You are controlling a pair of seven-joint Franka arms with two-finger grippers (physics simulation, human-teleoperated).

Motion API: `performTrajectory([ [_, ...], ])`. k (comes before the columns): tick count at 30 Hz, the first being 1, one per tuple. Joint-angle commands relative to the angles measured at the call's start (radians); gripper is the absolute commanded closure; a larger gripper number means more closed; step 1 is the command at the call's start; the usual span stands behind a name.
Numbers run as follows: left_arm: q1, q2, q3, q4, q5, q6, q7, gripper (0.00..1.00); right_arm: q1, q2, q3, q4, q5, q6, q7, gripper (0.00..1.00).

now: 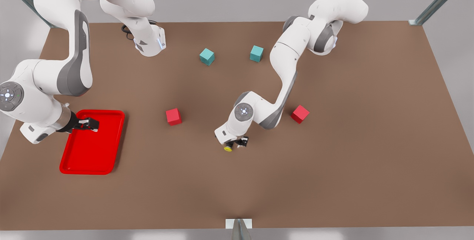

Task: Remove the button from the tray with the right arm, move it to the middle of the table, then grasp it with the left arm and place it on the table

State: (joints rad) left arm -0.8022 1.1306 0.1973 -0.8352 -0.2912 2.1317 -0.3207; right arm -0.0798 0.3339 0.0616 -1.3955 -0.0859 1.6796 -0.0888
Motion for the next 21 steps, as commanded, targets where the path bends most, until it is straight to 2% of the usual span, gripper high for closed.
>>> performTrajectory([
  [1, -0.008, -0.003, 0.001, -0.008, 0.029, -0.012, -0.014, 0.00, -0.001, -0.001, 0.000, 0.000, 0.002, 0.002, -0.015, 0.00],
  [4, -0.029, -0.014, 0.001, -0.051, 0.035, 0.054, -0.015, 0.00, -0.001, 0.001, 0.000, 0.000, 0.000, 0.002, -0.015, 0.00],
  [6, -0.045, -0.072, -0.002, -0.174, 0.053, 0.207, -0.011, 0.00, -0.001, 0.007, 0.000, 0.001, 0.000, 0.002, -0.015, 0.00],
  [17, -0.049, -0.065, -0.004, -0.234, 0.112, 0.326, -0.006, 0.00, -0.001, 0.008, 0.000, 0.000, 0.000, 0.002, -0.015, 0.00],
  [21, -0.051, -0.074, -0.002, -0.252, 0.113, 0.310, -0.006, 0.00, -0.001, 0.010, 0.000, 0.000, 0.000, 0.002, -0.015, 0.00],
])
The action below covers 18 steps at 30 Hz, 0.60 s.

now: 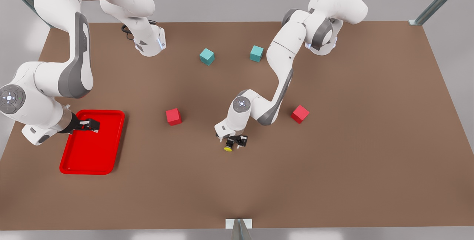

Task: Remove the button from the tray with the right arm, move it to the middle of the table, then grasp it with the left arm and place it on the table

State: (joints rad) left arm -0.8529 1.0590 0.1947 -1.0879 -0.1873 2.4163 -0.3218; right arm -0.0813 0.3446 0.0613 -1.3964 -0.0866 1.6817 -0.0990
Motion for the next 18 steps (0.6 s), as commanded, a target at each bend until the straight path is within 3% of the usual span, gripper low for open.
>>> performTrajectory([
  [1, 0.000, -0.020, 0.000, -0.020, 0.009, 0.020, -0.005, 0.00, 0.000, -0.001, 0.000, 0.001, 0.001, 0.000, -0.005, 0.00],
  [8, -0.011, -0.028, -0.006, 0.006, -0.003, -0.256, -0.111, 0.00, 0.002, 0.005, 0.000, -0.001, 0.001, 0.019, -0.005, 0.00],
  [18, -0.009, 0.009, 0.003, 0.051, 0.000, -0.264, -0.151, 0.00, 0.000, 0.008, 0.000, -0.004, 0.001, 0.021, -0.005, 0.00],
])
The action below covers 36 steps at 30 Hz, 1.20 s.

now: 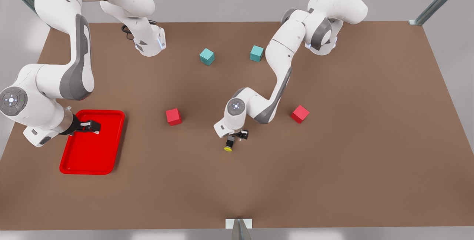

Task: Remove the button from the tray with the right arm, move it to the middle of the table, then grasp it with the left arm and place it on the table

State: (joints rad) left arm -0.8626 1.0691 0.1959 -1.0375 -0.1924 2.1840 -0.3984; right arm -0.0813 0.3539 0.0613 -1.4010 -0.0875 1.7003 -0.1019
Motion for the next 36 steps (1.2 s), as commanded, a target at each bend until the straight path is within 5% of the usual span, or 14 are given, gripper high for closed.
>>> performTrajectory([
  [1, 0.001, 0.000, 0.002, 0.002, 0.005, -0.021, -0.074, 0.00, 0.000, -0.001, 0.000, 0.000, 0.000, 0.002, -0.002, 0.00],
  [27, 0.008, 0.094, 0.002, 0.113, 0.005, 0.027, -0.016, 0.01, -0.006, -0.010, -0.002, 0.005, 0.068, -0.153, 0.016, 0.00],
  [30, 0.010, 0.094, 0.004, 0.113, 0.005, 0.025, -0.016, 0.06, 0.002, -0.003, -0.002, 0.007, 0.068, -0.151, 0.018, 0.00],
  [36, 0.010, 0.092, 0.004, 0.111, 0.005, 0.016, -0.019, 0.39, 0.002, -0.004, 0.000, 0.007, 0.069, -0.153, 0.021, 0.00],
])
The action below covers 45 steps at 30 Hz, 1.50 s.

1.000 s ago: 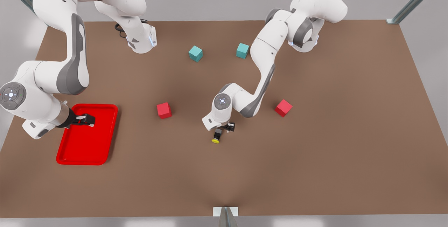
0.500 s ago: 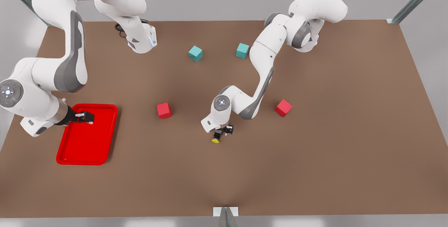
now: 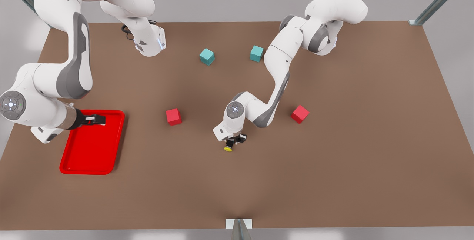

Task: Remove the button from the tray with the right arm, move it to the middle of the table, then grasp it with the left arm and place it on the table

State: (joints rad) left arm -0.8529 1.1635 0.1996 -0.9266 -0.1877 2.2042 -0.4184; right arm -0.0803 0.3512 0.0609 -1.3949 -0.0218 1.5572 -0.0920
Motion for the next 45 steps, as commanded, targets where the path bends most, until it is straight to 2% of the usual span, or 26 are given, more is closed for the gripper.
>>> performTrajectory([
  [1, 0.000, -0.002, 0.000, 0.000, 0.001, -0.014, 0.000, 0.46, 0.001, -0.001, 0.000, 0.000, 0.003, -0.009, 0.011, 0.00],
  [4, 0.000, -0.008, 0.000, -0.001, 0.001, -0.020, -0.002, 0.53, 0.002, 0.000, 0.000, 0.000, 0.002, -0.009, 0.012, 0.00],
  [14, 0.063, -0.077, -0.014, -0.003, -0.065, -0.058, -0.025, 0.53, 0.007, 0.029, 0.002, 0.000, -0.004, 0.009, 0.029, 0.00],
  [18, 0.158, -0.111, 0.004, -0.009, -0.061, 0.069, -0.054, 0.53, 0.037, 0.035, 0.004, 0.002, -0.010, 0.049, 0.031, 0.00],
  [19, 0.158, -0.119, 0.057, -0.008, -0.062, 0.074, -0.143, 0.53, 0.065, 0.035, 0.004, 0.007, -0.012, 0.056, 0.031, 0.00],
  [20, 0.156, -0.116, 0.066, -0.017, -0.061, 0.192, -0.299, 0.53, 0.071, 0.040, 0.004, 0.023, -0.010, 0.069, 0.035, 0.00],
  [21, 0.153, -0.114, 0.070, -0.020, -0.055, 0.232, -0.408, 0.53, 0.070, 0.051, 0.004, 0.023, -0.010, 0.070, 0.035, 0.00],
  [23, 0.109, -0.113, 0.164, -0.024, -0.050, 0.285, -0.643, 0.53, 0.060, 0.055, 0.000, 0.025, -0.012, 0.070, 0.035, 0.00],
  [26, 0.057, -0.102, 0.254, -0.084, -0.045, 0.440, -0.829, 0.52, 0.060, 0.054, 0.000, 0.025, -0.012, 0.063, 0.035, 0.00],
  [28, -0.072, -0.088, 0.428, -0.167, -0.045, 0.442, -0.976, 0.52, 0.053, 0.061, -0.009, 0.023, -0.012, 0.069, 0.029, 0.00],
  [32, -0.138, -0.070, 0.448, -0.225, 0.060, 0.440, -1.036, 0.51, 0.056, 0.071, -0.009, 0.023, -0.012, 0.069, 0.034, 0.00],
  [33, -0.227, -0.033, 0.561, -0.279, 0.062, 0.440, -1.077, 0.51, 0.056, 0.071, -0.009, 0.023, -0.012, 0.067, 0.034, 0.00],
  [34, -0.290, 0.062, 0.661, -0.281, 0.062, 0.442, -1.178, 0.51, 0.056, 0.069, -0.009, 0.023, -0.012, 0.066, 0.032, 0.00],
  [37, -0.308, 0.136, 0.701, -0.276, 0.067, 0.531, -1.364, 0.51, 0.057, 0.071, -0.009, 0.023, -0.012, 0.067, 0.034, 0.00],
  [45, -0.347, 0.219, 0.730, -0.298, 0.067, 0.670, -1.410, 0.51, 0.054, 0.075, -0.009, 0.023, -0.012, 0.067, 0.023, 0.00],
])
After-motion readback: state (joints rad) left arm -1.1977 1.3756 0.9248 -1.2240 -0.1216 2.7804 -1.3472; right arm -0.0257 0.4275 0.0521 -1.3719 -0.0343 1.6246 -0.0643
